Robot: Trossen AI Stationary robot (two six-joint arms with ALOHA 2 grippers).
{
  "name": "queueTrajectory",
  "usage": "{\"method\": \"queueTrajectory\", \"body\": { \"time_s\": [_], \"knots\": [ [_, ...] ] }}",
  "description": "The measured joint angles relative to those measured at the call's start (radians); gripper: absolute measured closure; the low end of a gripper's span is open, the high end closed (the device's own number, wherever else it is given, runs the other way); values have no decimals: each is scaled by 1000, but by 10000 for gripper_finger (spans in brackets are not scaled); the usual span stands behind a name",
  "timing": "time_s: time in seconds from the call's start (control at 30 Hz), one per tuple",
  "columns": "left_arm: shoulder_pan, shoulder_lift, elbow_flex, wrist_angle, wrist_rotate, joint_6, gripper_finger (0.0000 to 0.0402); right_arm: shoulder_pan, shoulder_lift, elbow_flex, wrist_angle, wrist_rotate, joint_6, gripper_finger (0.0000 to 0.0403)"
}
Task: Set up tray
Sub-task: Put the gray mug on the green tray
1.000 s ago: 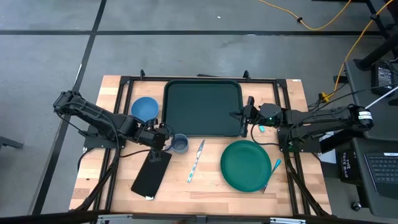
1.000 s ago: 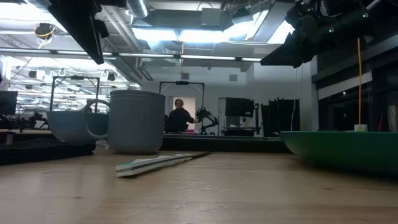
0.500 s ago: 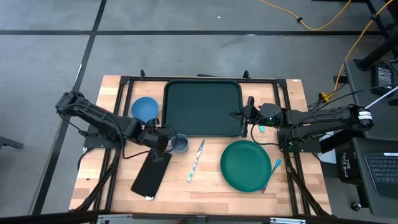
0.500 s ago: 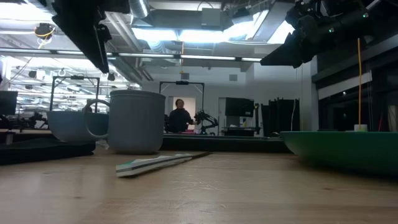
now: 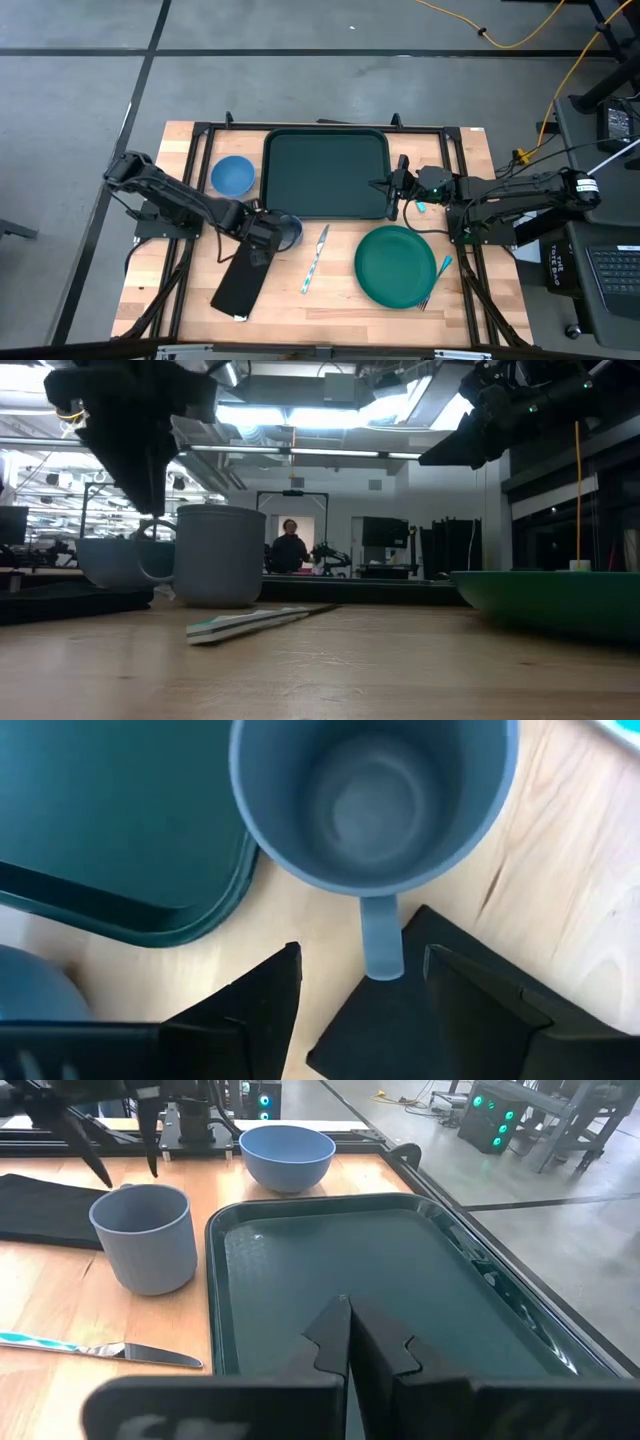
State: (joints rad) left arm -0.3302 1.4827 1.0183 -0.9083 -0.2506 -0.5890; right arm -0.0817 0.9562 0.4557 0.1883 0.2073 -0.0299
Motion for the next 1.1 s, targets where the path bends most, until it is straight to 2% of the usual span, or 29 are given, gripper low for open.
{"method": "queueTrajectory", "body": {
  "time_s": [0.17,0.57,0.7,1.1],
  "knots": [
    [0,33,0,20,36,0,196,0,0,0,0,0,1,392],
    [0,67,0,53,43,42,200,0,0,0,0,0,2,392],
    [4,67,0,100,40,73,208,0,2,0,0,0,2,392],
    [48,67,0,90,89,77,247,0,4,0,0,-1,2,392]
  ]
}}
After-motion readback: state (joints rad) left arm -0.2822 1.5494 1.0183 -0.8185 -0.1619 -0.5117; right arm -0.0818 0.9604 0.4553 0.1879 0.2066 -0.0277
